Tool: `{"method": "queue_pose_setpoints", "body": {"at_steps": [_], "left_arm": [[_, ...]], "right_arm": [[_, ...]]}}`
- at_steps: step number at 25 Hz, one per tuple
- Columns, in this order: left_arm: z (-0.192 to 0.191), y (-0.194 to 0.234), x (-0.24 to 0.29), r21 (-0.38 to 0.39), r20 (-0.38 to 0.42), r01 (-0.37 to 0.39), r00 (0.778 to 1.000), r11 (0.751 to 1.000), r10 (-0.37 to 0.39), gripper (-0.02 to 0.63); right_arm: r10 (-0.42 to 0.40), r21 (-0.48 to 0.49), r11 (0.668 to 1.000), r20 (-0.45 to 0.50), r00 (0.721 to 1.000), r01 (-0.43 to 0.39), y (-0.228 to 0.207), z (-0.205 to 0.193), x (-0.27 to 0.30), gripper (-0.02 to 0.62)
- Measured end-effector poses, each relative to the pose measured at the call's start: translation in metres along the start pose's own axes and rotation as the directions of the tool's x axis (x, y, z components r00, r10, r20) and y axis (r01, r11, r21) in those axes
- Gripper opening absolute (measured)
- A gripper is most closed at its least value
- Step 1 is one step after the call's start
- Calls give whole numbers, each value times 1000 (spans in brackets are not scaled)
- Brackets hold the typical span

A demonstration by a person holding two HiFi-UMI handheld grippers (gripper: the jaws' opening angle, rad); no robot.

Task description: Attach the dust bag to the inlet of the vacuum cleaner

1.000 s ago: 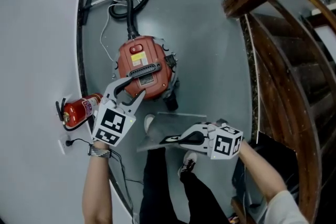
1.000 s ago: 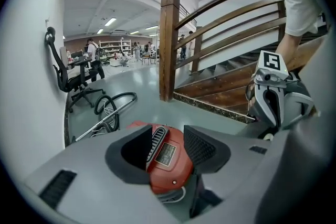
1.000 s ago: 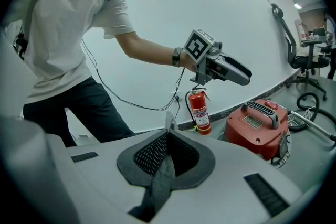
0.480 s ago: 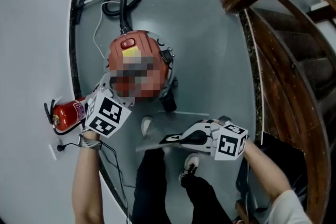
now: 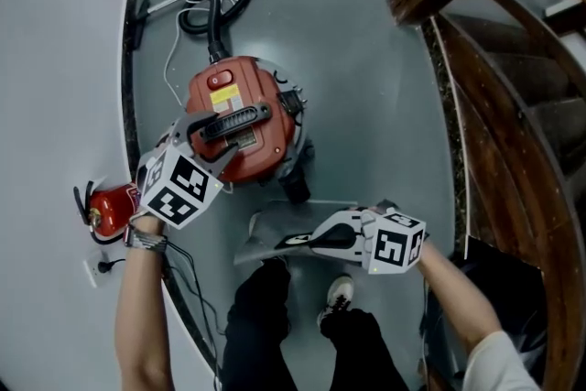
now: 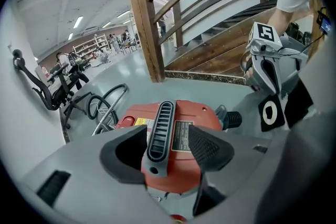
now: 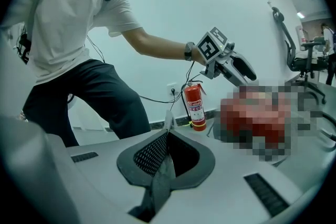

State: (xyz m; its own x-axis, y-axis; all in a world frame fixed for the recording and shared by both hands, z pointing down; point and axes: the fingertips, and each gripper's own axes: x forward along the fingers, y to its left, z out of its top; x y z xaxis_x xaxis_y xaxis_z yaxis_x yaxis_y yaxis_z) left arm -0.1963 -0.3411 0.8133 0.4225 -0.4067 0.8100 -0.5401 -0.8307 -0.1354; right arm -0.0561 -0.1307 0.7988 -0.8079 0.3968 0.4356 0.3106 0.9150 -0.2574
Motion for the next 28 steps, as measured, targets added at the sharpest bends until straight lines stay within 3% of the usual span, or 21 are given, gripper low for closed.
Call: {"method": "queue_pose_setpoints", "body": {"at_steps": [4, 9, 12, 15, 22, 28], "left_arm": [[-5, 0, 10, 46, -33, 12, 999, 999, -10, 248], [-5, 3, 19, 41, -23, -8, 1000, 999, 9, 241], [-3, 12, 18, 32, -12, -57, 998, 998, 58, 152], [-2, 11, 19, 52, -16, -60, 998, 997, 61, 147], [0, 11, 18, 38, 12, -60, 998, 998, 59, 147], [-1, 11, 17, 34, 15, -49, 999, 998, 48, 147]], "right_arm": [[-7, -13, 1000, 2, 1000, 7, -7, -11, 2, 31], [-35, -86, 996, -42, 998, 32, -14, -25, 0, 31], [-70, -139, 988, -55, 996, 62, -17, -29, -2, 31], [-112, -187, 978, -67, 991, 98, -22, -36, 0, 31], [-186, -187, 966, -32, 982, 177, -41, -48, 5, 31], [-287, -198, 940, -17, 958, 278, -69, -53, 0, 31]]}}
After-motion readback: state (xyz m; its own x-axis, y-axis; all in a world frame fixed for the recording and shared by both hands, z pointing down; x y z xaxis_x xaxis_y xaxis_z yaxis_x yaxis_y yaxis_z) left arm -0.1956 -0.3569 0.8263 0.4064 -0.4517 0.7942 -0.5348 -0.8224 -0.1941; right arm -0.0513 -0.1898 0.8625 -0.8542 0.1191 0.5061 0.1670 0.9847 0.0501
